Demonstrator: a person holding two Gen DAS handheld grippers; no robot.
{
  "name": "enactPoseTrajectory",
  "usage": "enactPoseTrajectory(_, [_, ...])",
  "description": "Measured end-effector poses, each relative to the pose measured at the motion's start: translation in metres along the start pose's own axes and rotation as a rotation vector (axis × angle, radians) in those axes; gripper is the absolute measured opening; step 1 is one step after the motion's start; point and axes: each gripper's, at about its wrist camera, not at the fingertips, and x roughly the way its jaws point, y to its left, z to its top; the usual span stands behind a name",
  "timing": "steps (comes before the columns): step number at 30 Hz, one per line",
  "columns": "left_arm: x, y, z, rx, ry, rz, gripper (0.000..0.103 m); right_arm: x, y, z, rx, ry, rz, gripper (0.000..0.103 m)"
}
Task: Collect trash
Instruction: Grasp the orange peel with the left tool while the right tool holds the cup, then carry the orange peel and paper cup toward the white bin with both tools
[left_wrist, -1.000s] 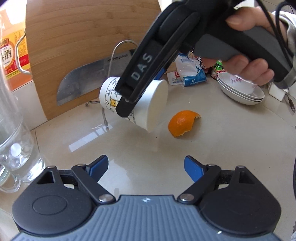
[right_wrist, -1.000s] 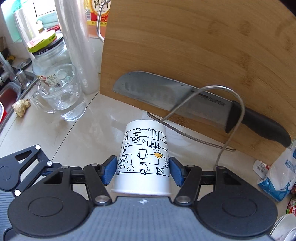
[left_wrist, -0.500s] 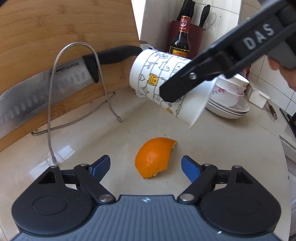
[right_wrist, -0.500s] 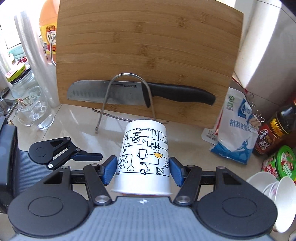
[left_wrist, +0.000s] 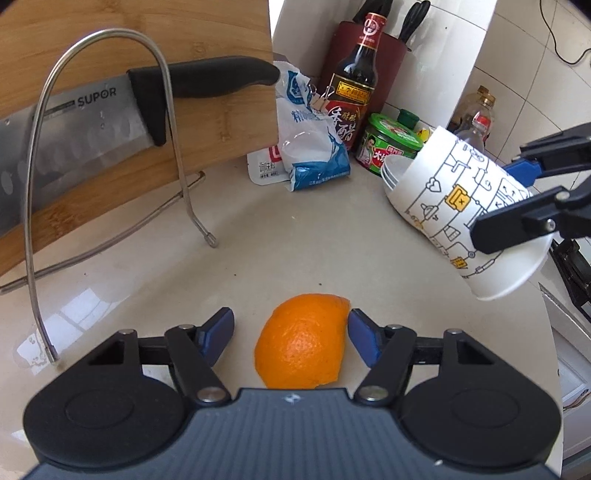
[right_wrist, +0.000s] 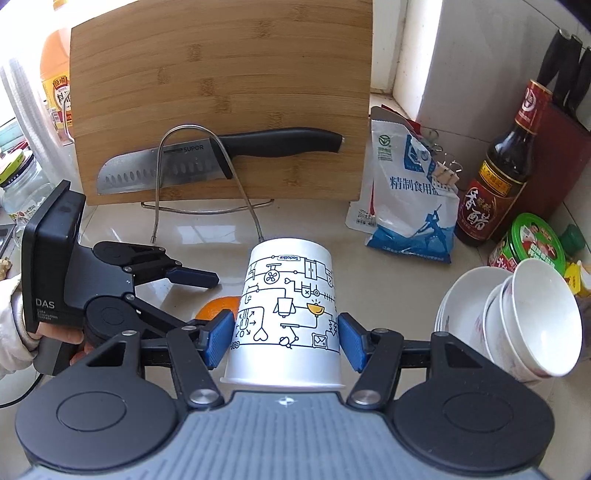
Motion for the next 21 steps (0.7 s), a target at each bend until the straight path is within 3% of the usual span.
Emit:
enactPoseTrajectory(3, [0.003,-0.003,0.003,0.023,0.010,0.004,0.061,-0.002,-0.003,-0.005,0.015,-0.005,-0.007,0.066])
enactPoseTrajectory(5, [0.003,-0.008,0.002,0.049,0.016,0.007,0.048,-0.004,-0.004,-0.006,0.024,-0.009,-0.013,0.066])
enactPoseTrajectory(14, [0.006,-0.023,0.003,0.125,0.035,0.035,0.039,-0.011,-0.006,-0.014,0.026,-0.020,-0.044,0.066])
enactPoseTrajectory(21, [-0.010,-0.040,0.003,0.177,0.036,0.037,0.038,-0.022,-0.003,-0.032,0.046,-0.030,-0.055,0.066])
